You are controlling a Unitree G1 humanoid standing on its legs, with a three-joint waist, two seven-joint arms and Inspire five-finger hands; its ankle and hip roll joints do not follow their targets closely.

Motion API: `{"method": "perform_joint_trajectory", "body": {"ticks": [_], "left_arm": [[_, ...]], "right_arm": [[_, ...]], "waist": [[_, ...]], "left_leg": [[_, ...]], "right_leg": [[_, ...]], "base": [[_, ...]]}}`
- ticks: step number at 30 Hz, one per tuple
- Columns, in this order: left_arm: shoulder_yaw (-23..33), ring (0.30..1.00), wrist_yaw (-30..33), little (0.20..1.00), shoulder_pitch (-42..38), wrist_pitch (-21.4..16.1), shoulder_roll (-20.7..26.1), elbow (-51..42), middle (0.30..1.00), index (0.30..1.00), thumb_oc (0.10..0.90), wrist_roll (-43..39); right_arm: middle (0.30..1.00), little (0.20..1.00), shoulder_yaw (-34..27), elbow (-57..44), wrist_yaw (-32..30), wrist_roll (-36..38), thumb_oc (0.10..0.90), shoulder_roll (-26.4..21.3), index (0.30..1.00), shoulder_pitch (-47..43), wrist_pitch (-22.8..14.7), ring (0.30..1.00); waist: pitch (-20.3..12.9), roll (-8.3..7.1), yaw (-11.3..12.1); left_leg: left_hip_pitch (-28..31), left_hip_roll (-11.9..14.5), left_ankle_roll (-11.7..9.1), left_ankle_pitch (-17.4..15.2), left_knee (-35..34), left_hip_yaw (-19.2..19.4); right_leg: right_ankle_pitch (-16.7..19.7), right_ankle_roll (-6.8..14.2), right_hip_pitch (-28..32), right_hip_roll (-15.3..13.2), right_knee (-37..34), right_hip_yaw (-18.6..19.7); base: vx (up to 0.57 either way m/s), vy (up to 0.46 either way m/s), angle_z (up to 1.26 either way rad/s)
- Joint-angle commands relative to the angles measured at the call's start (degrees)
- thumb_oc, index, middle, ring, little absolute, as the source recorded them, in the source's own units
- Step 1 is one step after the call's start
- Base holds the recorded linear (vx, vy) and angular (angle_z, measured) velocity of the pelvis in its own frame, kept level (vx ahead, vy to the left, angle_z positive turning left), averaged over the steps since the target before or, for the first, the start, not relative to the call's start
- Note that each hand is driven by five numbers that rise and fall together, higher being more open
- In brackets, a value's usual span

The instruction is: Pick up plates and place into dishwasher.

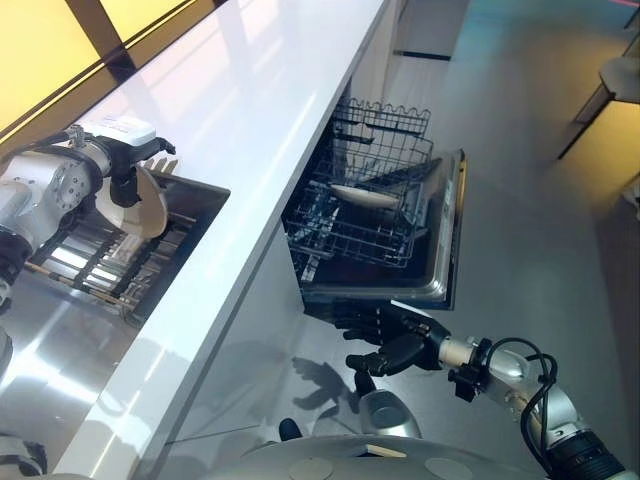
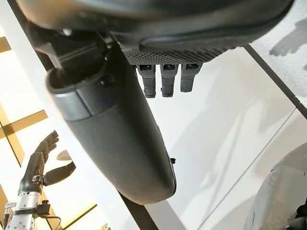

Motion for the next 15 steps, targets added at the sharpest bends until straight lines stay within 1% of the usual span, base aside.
{"method": "perform_joint_trajectory", "body": {"ticks": [1, 2, 4, 5, 12, 15], "left_arm": [[1.7, 0.347, 0.7, 0.255, -10.4, 2.7, 0.7, 5.3, 0.347, 0.347, 0.155, 4.1], [1.3, 0.300, -0.1, 0.200, -10.5, 2.5, 0.6, 5.6, 0.300, 0.300, 0.100, 5.3], [0.5, 0.300, -2.6, 0.200, -10.5, 3.3, 0.8, 5.8, 0.300, 0.300, 0.100, 7.5], [0.2, 0.300, -3.9, 0.200, -10.4, 3.5, 1.1, 6.0, 0.300, 0.300, 0.100, 9.8], [-2.4, 0.300, -4.3, 0.200, -11.2, 3.4, 3.0, 5.3, 0.300, 0.300, 0.100, 17.4], [-3.4, 0.300, -6.9, 0.200, -11.7, 3.8, 4.0, 4.5, 0.300, 0.300, 0.100, 19.5]], "right_arm": [[0.900, 0.900, -0.9, -7.5, 0.8, 2.4, 0.800, -0.3, 0.900, -1.8, -3.5, 0.900], [0.900, 0.900, -0.9, -7.4, 0.7, 2.5, 0.800, -0.2, 0.900, -1.9, -3.4, 0.900], [0.900, 0.900, -0.9, -7.5, 0.8, 2.4, 0.800, -0.1, 0.900, -1.7, -3.3, 0.900], [0.900, 0.900, -0.9, -7.5, 0.5, 2.5, 0.800, -0.1, 0.900, -1.6, -3.3, 0.900], [0.900, 0.900, -0.2, -8.5, -0.8, 3.5, 0.800, 0.3, 0.900, -2.0, -2.5, 0.900], [0.900, 0.900, 0.4, -8.3, -1.3, 3.9, 0.800, 0.7, 0.900, -2.6, -2.8, 0.900]], "waist": [[-1.3, 2.02, -0.2], [-1.3, 2.02, -0.3], [-1.2, 2.04, -0.3], [-1.2, 2.04, -0.3], [-0.9, 2.02, 0.6], [-0.9, 2.12, 1.3]], "left_leg": [[-1.3, -3.2, 3.4, -4.1, 0.5, -2.3], [-1.3, -3.2, 3.4, -4.1, 0.4, -2.3], [-1.4, -3.1, 3.3, -4.0, 0.5, -2.2], [-1.4, -3.1, 3.2, -3.9, 0.6, -2.2], [-1.3, -2.8, 3.1, -3.8, 0.7, -2.7], [-1.3, -2.8, 3.1, -3.7, 0.8, -3.1]], "right_leg": [[7.6, 4.5, -4.9, -0.8, 4.0, 1.1], [7.7, 4.6, -5.0, -0.8, 4.0, 1.2], [7.6, 4.6, -4.8, -0.7, 3.8, 1.2], [7.4, 4.6, -4.6, -0.7, 3.7, 1.2], [6.4, 4.7, -3.4, -1.0, 3.0, 0.1], [5.8, 4.7, -2.8, -1.1, 2.5, -0.6]], "base": [[0.01, -0.011, -0.17], [0.02, -0.018, -0.15], [0.02, -0.023, -0.08], [0.01, -0.023, -0.07], [-0.01, -0.033, -0.02], [-0.02, -0.035, 0.01]]}}
